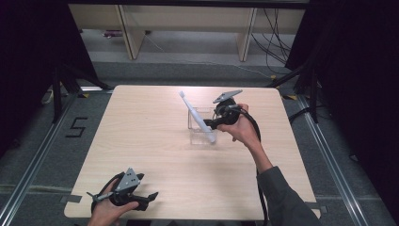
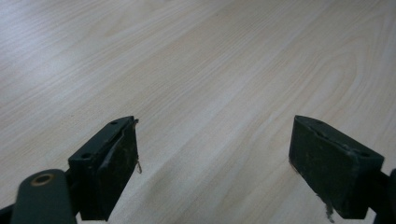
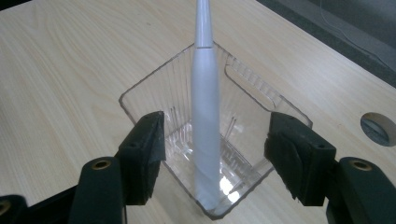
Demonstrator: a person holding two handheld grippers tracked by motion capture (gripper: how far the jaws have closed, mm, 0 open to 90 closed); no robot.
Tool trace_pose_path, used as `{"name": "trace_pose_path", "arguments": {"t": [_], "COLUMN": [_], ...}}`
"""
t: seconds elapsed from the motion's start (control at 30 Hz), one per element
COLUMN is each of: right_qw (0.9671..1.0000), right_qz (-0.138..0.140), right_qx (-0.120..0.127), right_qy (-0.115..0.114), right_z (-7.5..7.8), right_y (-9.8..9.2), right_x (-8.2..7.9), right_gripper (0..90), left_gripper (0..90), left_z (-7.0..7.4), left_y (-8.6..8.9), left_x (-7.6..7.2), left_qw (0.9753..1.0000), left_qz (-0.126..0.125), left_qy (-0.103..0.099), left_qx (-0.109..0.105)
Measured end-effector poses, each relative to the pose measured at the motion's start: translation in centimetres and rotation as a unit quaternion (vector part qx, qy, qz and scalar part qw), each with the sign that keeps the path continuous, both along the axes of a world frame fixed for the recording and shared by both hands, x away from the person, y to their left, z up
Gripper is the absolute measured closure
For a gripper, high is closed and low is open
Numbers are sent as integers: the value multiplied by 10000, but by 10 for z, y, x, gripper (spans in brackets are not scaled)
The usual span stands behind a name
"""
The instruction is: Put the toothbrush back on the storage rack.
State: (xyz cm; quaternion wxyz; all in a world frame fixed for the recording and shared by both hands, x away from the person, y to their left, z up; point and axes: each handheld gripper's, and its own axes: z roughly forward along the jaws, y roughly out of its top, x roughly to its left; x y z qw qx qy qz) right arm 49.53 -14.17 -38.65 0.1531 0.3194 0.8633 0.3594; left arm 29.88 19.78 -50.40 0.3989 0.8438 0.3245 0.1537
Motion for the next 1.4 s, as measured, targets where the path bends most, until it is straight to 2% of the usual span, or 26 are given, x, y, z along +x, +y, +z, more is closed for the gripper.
{"name": "trace_pose_path", "arguments": {"t": [0.03, 0.1, 0.17, 0.2, 0.33, 0.4, 0.43, 0.47, 0.5, 0.53, 0.63, 0.7, 0.8, 0.83, 0.87, 0.9, 0.97, 1.0, 1.03, 1.07, 1.1, 1.13, 1.23, 1.27, 1.3, 1.4], "right_qw": [10000, 10000, 9999, 10000, 9999, 9999, 9999, 9999, 9999, 9997, 9998, 9997, 9997, 9995, 9996, 9995, 9995, 9992, 9995, 9991, 9994, 9995, 9994, 9992, 9993, 9992], "right_qz": [-54, 11, -9, -25, -71, -127, -92, 19, 19, -176, -138, -205, -152, -239, -179, -229, -201, -278, -191, -261, -249, -190, -178, -284, -227, -253], "right_qx": [55, 33, 94, 47, 82, 106, 76, 48, 48, 140, 135, 164, 178, 200, 199, 222, 217, 287, 231, 324, 227, 240, 260, 297, 274, 299], "right_qy": [38, -59, -84, -15, -10, 19, 17, -146, -146, 2, -75, -8, -120, -17, -92, -58, -75, -80, -38, -122, 32, -124, -123, 3, -58, 20], "right_z": [1, 1, 1, 3, 4, 4, 3, 3, 3, 3, 3, 4, 4, 4, 4, 4, 4, 3, 5, 2, 3, 1, 0, -1, -2, -4], "right_y": [-2, -4, -5, -7, -13, -14, -15, -18, -18, -18, -22, -24, -26, -26, -28, -29, -30, -29, -32, -31, -33, -35, -37, -36, -38, -42], "right_x": [-2, -2, -4, -6, -10, -12, -12, -11, -11, -15, -17, -20, -20, -23, -23, -25, -26, -27, -28, -29, -30, -30, -32, -35, -34, -38], "right_gripper": [380, 378, 374, 370, 361, 358, 356, 352, 352, 348, 342, 337, 335, 333, 331, 330, 329, 327, 326, 324, 321, 319, 317, 315, 313, 309], "left_gripper": [151, 151, 151, 151, 151, 151, 151, 151, 151, 151, 151, 151, 151, 151, 151, 151, 151, 151, 151, 151, 151, 152, 151, 151, 151, 151], "left_z": [0, -1, 0, 0, 0, 0, 0, 0, 0, 0, -1, -1, -1, 0, 0, -1, 0, -1, -1, -1, -1, -1, -1, -1, -1, -1], "left_y": [0, -1, 0, 0, 0, -1, 0, 0, 0, 0, -1, -1, -1, 0, -1, -1, 0, -1, -1, -1, -1, -1, -1, -1, -1, -1], "left_x": [0, 0, 0, 0, 0, 0, 0, 0, 0, 0, 0, -1, 0, 0, 0, -1, 0, 0, 0, 0, 0, 0, 0, 0, 0, 0], "left_qw": [10000, 10000, 10000, 10000, 10000, 10000, 10000, 10000, 10000, 10000, 10000, 9999, 10000, 10000, 10000, 9999, 10000, 10000, 10000, 10000, 10000, 10000, 10000, 10000, 10000, 10000], "left_qz": [-23, 18, 8, 7, 1, 17, -1, -7, -7, 2, 46, 54, 39, 5, 10, 50, 4, 38, 29, 29, 28, 30, 31, 30, 29, 33], "left_qy": [31, 12, 14, 39, 13, 23, 11, 14, 14, 19, -39, -23, -31, 14, 33, -20, 15, -18, -25, -24, -22, -23, -24, -23, -25, -26], "left_qx": [-11, -80, 6, -7, 19, -79, 11, 44, 44, 45, -16, -95, -66, -42, -61, -100, -36, -23, -37, -40, -39, -40, -38, -37, -36, -39]}}
